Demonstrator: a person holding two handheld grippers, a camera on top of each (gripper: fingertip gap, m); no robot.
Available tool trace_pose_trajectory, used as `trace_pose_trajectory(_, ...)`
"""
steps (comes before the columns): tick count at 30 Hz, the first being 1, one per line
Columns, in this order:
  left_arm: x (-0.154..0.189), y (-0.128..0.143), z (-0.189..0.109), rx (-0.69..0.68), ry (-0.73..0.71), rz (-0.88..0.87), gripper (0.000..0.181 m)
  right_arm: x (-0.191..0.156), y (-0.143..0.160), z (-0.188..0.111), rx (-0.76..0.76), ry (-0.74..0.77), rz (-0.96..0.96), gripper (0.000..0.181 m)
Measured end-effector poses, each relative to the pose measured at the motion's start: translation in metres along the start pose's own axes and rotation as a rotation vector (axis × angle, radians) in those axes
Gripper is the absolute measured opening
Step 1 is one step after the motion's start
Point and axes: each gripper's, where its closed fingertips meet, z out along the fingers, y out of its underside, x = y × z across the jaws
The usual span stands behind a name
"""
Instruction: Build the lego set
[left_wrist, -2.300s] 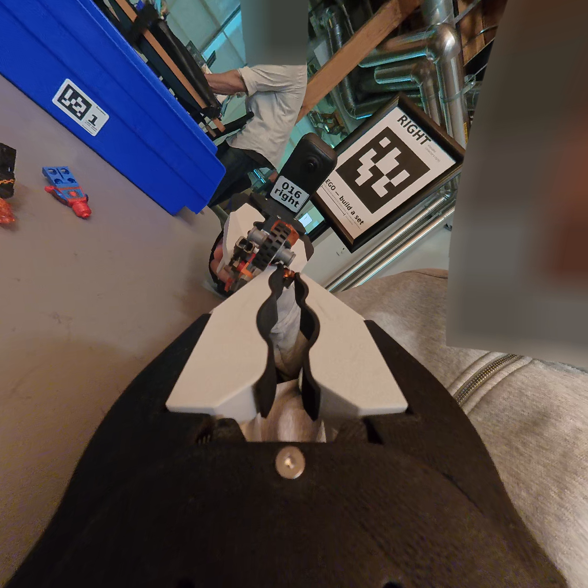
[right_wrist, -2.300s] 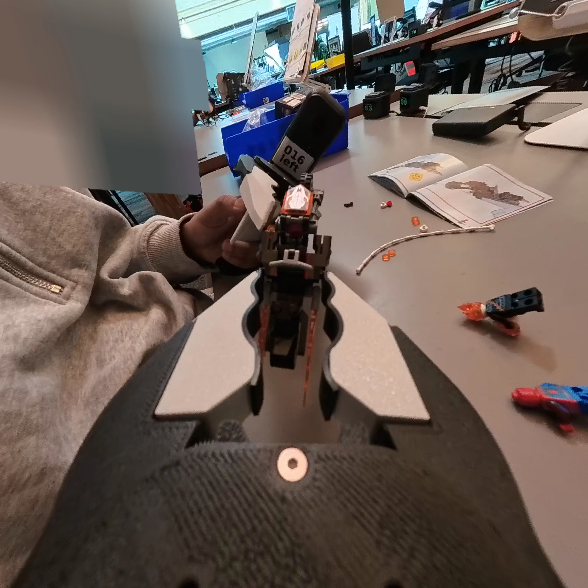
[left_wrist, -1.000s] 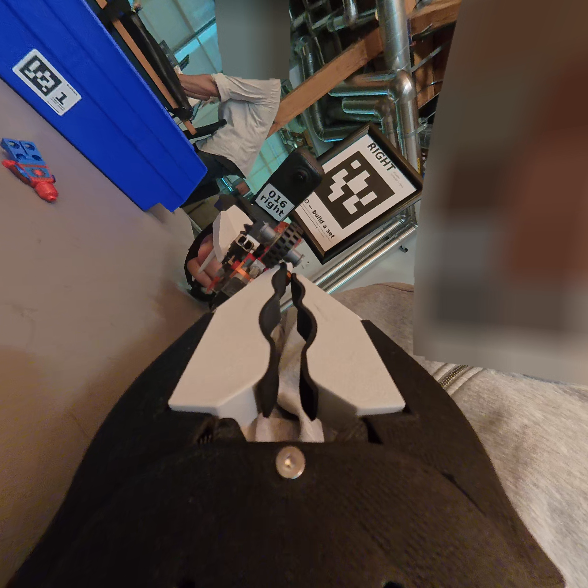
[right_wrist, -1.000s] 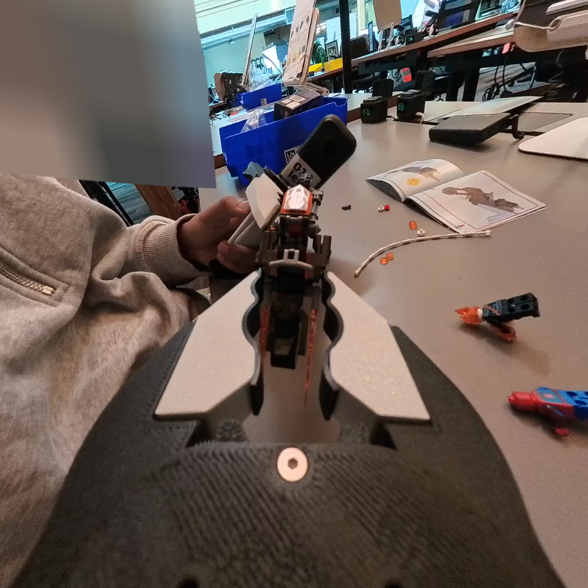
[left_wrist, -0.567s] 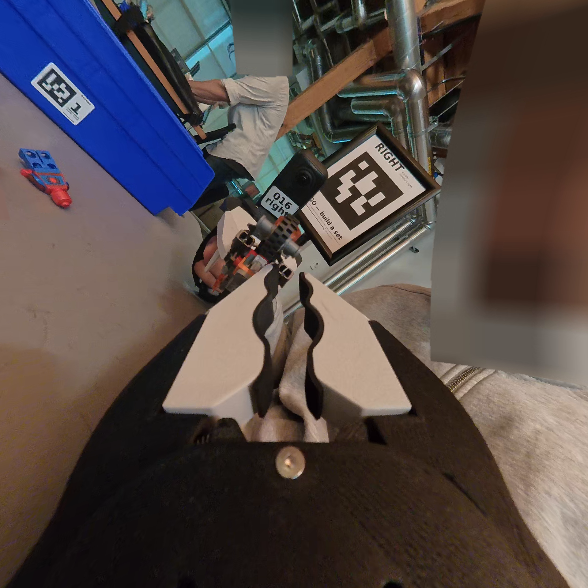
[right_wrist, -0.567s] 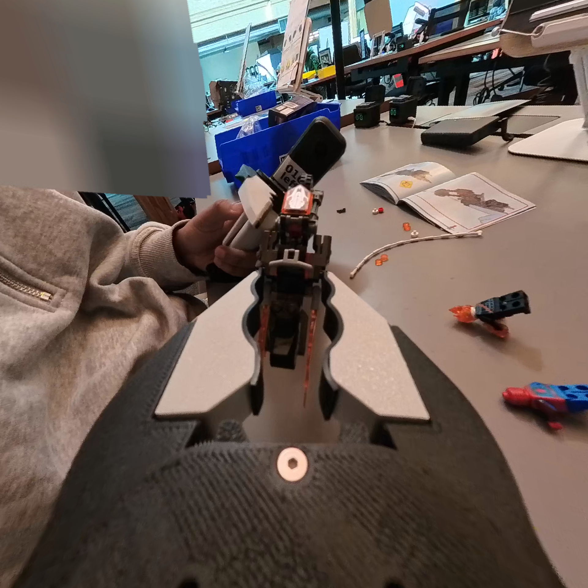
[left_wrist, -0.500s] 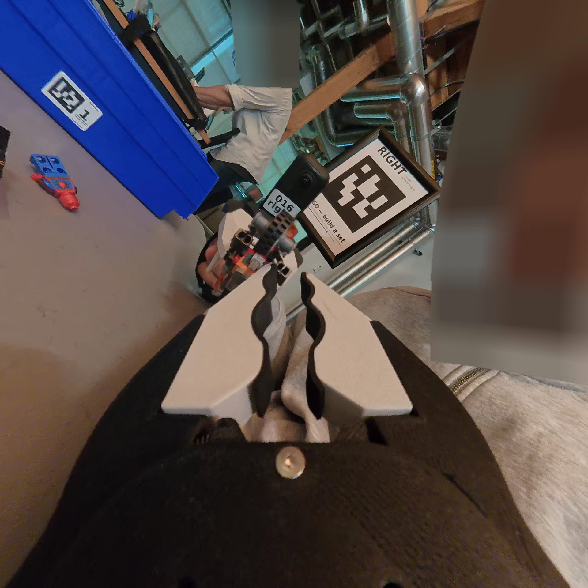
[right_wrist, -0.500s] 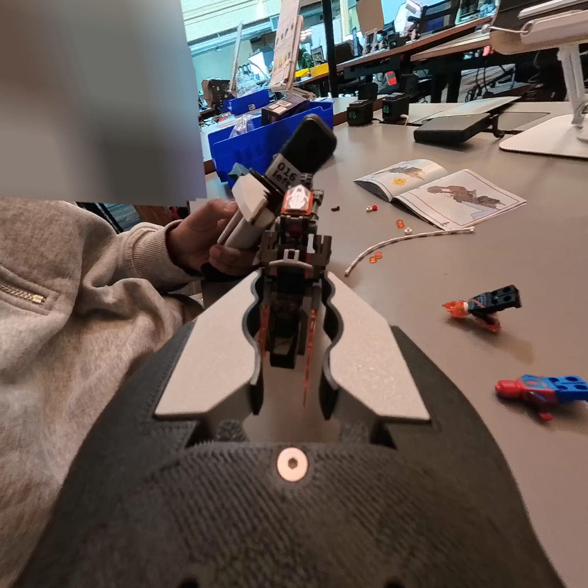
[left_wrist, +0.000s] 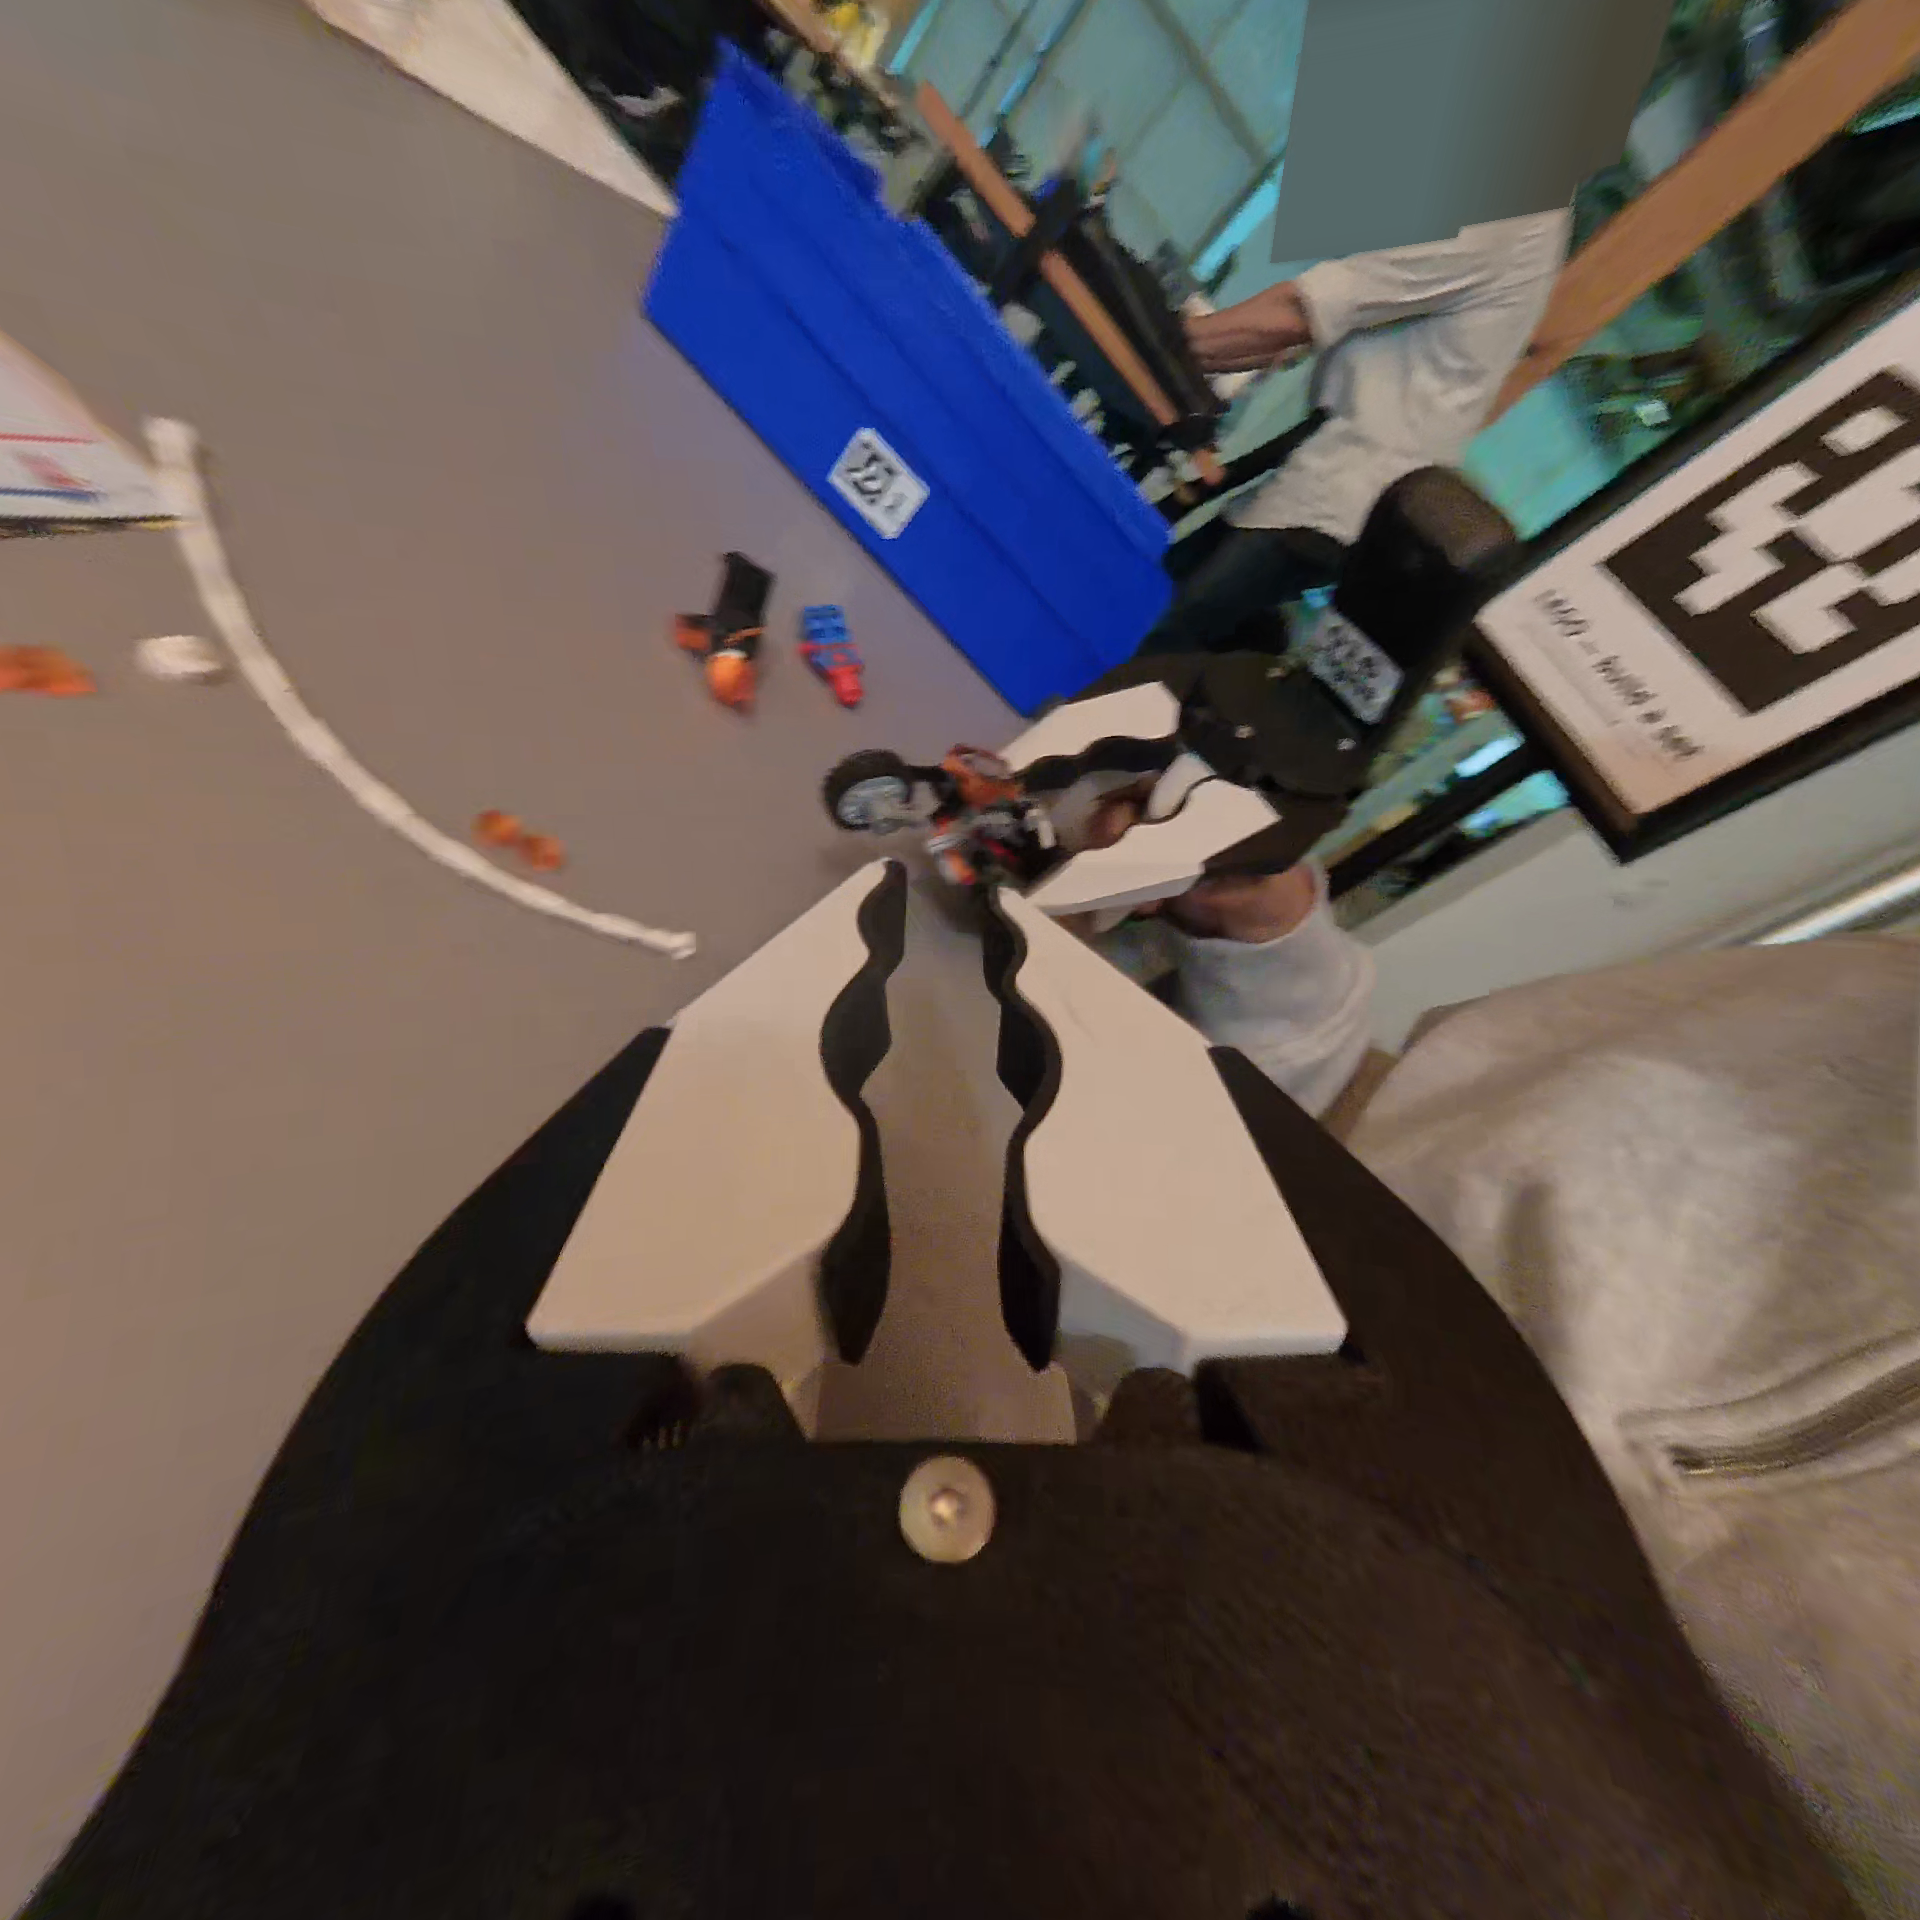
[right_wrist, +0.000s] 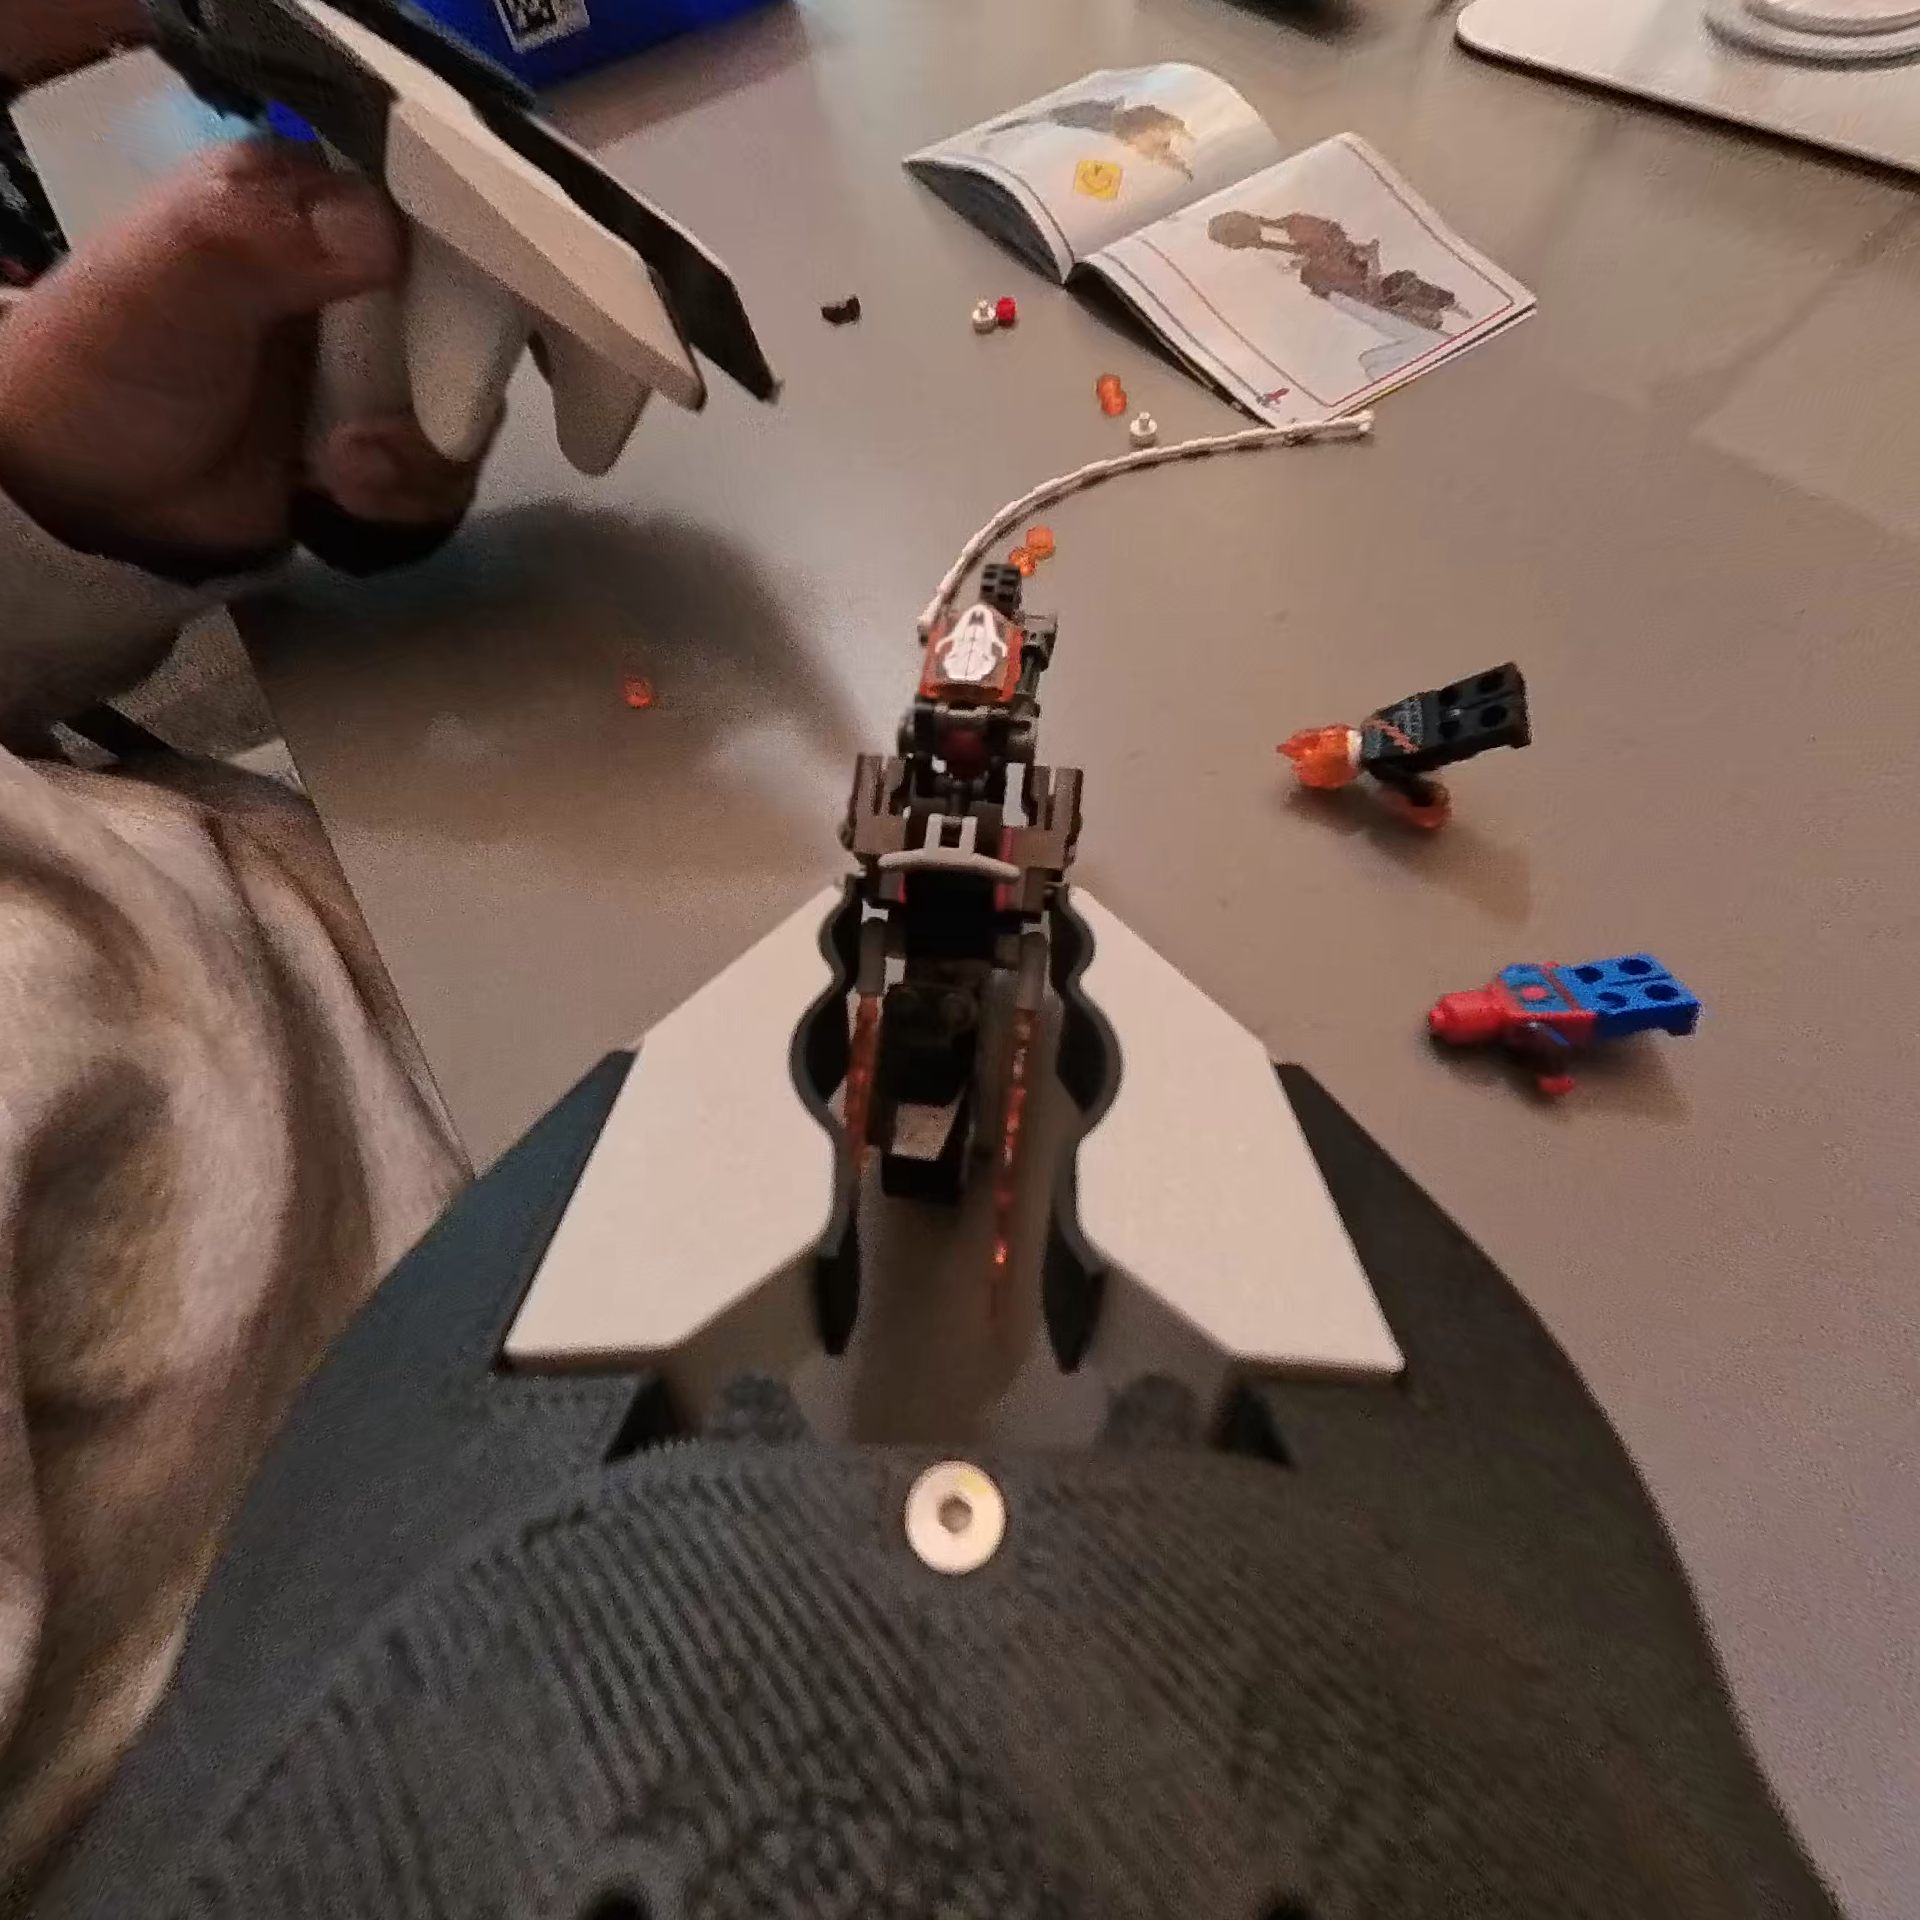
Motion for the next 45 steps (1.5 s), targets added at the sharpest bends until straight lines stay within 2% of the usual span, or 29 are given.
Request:
trace_pose_trajectory(3,-0.021,0.004,-0.026,-0.025,-0.150,0.049,0.012,0.000,0.003,0.003,-0.027,0.013,-0.014,0.035)
trace_pose_trajectory(6,-0.018,0.014,-0.040,-0.062,-0.160,0.079,0.015,0.000,0.006,0.006,-0.048,0.024,-0.030,0.035)
trace_pose_trajectory(10,-0.007,0.047,-0.029,-0.194,-0.134,0.115,0.027,0.000,0.011,0.012,-0.091,0.048,-0.070,0.035)
trace_pose_trajectory(12,-0.003,0.060,-0.020,-0.263,-0.151,0.145,0.038,-0.002,0.009,0.014,-0.090,0.062,-0.093,0.034)
trace_pose_trajectory(19,-0.024,0.076,-0.012,-0.428,-0.377,0.359,0.033,-0.003,0.007,0.016,-0.087,0.087,-0.138,0.036)
trace_pose_trajectory(23,-0.028,0.075,-0.013,-0.432,-0.420,0.381,0.023,-0.004,0.004,0.015,-0.066,0.081,-0.138,0.045)
trace_pose_trajectory(32,-0.029,0.075,-0.013,-0.429,-0.384,0.311,0.008,-0.004,-0.008,0.019,-0.014,0.125,-0.104,0.052)
trace_pose_trajectory(45,-0.032,0.071,-0.013,-0.416,-0.390,0.294,0.005,0.000,-0.007,0.024,-0.038,0.178,-0.123,0.038)
